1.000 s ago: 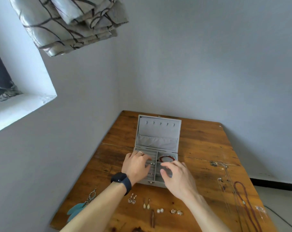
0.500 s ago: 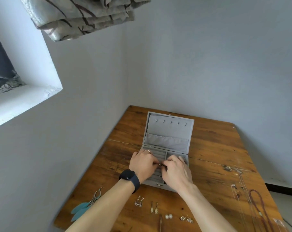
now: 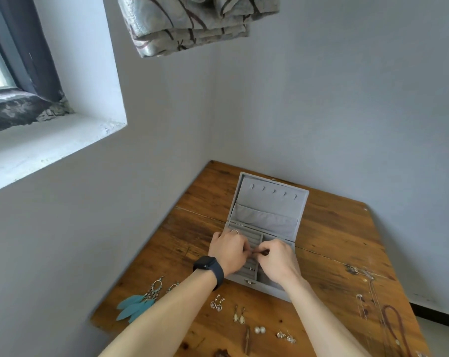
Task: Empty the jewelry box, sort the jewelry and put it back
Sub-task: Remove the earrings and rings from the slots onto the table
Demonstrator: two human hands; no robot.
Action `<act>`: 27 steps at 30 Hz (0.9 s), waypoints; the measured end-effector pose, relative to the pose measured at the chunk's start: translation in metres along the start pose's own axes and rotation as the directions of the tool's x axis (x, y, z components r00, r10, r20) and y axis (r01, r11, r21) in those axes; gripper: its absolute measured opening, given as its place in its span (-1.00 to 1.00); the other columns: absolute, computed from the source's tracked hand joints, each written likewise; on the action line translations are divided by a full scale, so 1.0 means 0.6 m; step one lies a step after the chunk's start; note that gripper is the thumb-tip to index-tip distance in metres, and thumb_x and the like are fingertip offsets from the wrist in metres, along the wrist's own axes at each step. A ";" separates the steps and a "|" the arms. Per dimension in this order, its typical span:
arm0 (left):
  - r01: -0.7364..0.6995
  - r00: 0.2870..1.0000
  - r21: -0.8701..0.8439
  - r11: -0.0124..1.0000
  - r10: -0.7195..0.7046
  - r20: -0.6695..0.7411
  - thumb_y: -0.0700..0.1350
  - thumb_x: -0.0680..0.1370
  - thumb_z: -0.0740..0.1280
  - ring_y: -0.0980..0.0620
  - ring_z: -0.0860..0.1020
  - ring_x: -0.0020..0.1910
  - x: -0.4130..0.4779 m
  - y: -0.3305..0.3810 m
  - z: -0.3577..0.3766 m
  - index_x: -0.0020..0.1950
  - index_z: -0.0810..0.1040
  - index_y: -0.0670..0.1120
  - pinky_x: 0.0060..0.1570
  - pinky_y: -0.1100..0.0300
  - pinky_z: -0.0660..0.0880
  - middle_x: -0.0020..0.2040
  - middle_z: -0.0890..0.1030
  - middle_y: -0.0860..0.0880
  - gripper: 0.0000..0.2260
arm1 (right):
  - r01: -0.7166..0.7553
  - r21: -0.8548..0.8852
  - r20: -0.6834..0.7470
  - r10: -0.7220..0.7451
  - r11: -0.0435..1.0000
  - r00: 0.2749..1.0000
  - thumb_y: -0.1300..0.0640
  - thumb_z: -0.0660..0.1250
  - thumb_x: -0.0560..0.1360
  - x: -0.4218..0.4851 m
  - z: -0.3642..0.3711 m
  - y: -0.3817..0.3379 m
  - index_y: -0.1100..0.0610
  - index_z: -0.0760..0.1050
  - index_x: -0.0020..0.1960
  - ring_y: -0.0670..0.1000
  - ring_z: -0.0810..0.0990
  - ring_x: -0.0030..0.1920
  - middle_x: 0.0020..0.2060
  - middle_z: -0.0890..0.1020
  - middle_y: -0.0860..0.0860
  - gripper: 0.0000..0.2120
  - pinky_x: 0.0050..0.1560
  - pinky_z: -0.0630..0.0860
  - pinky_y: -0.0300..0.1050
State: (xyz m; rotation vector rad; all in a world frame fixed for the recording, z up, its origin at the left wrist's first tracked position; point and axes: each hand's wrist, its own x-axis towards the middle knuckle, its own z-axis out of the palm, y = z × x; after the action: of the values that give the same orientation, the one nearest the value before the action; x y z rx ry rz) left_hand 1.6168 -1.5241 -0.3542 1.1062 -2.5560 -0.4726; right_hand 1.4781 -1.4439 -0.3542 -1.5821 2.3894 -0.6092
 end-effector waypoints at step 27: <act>-0.146 0.985 0.045 0.988 0.141 0.101 0.07 0.61 0.30 0.13 0.41 0.24 -0.275 -0.091 -0.038 0.10 0.63 0.13 0.30 0.09 0.33 0.20 0.54 0.18 -0.85 | -0.068 0.230 -0.217 0.120 0.971 0.969 -0.09 0.42 0.50 -0.302 0.134 -0.111 -0.15 0.67 0.03 -0.14 0.54 -0.04 -0.14 0.61 -0.25 -0.87 -0.07 0.40 -0.21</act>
State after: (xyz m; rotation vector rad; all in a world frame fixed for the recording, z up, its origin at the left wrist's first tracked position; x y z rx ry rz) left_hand 1.7683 -1.4407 -0.3818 0.9283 -2.7242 -0.4359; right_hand 1.6375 -1.3183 -0.4054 -1.3612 2.4356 -1.0495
